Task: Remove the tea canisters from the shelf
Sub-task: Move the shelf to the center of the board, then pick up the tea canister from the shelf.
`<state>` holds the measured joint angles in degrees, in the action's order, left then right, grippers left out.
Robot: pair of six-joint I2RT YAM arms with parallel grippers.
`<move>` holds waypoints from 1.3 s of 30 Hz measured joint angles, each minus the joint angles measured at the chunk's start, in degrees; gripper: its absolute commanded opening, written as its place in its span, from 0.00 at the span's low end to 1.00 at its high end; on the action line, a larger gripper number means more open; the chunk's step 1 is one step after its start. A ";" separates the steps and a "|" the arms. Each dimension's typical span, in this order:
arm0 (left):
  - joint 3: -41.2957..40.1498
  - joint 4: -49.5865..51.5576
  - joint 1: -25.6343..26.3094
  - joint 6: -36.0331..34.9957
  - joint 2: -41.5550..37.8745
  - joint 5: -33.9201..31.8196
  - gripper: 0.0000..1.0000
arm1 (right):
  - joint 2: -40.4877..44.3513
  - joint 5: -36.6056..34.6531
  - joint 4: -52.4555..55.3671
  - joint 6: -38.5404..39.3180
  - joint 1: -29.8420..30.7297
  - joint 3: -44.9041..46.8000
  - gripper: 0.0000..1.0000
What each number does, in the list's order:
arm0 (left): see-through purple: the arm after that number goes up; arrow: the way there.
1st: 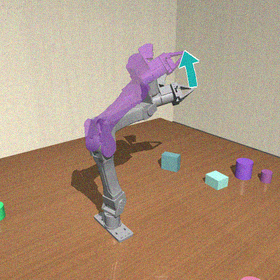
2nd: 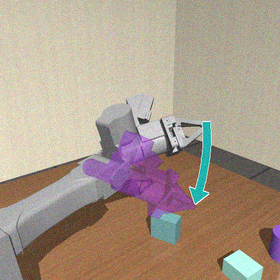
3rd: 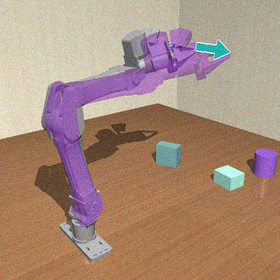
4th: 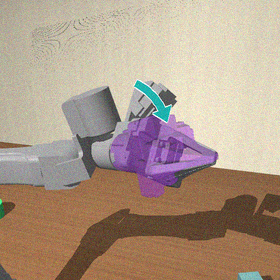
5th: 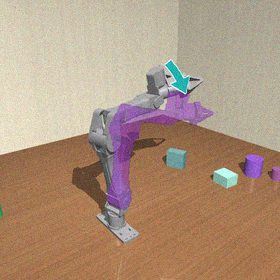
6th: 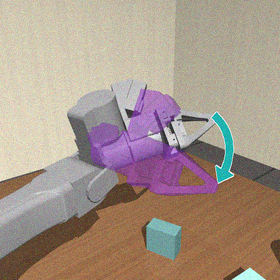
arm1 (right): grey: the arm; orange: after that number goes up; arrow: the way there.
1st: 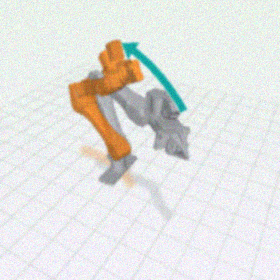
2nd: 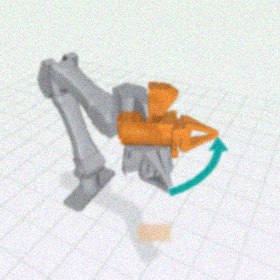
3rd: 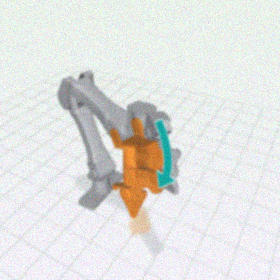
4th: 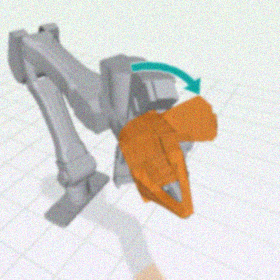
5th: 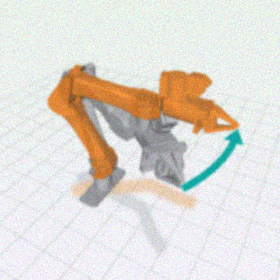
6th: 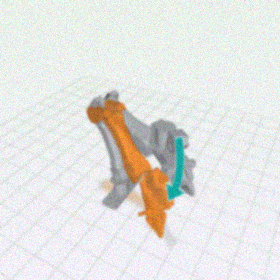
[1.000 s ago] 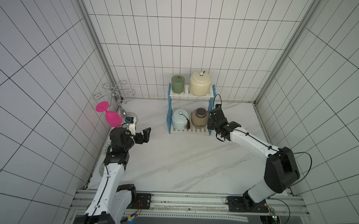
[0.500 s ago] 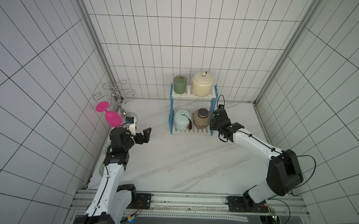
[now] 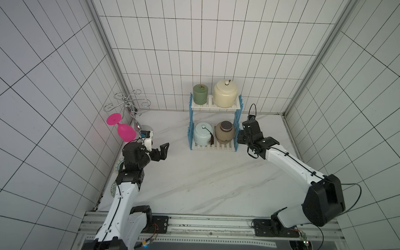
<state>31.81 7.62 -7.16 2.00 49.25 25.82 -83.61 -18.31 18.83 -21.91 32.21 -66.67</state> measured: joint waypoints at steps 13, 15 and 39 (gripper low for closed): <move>1.14 2.97 0.48 -2.82 -0.17 3.91 0.99 | -0.72 8.02 13.49 5.73 0.09 -14.64 0.70; 1.31 3.32 0.55 -3.23 -0.20 4.98 0.99 | -2.89 9.05 15.28 6.19 0.48 -17.55 0.72; 1.46 6.82 1.11 -6.99 -0.76 19.65 0.99 | -15.61 9.44 27.82 12.00 2.34 -47.19 0.98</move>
<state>33.28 14.44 -6.04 -4.99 48.49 45.47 -99.22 -8.86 46.65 -9.91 34.54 -113.86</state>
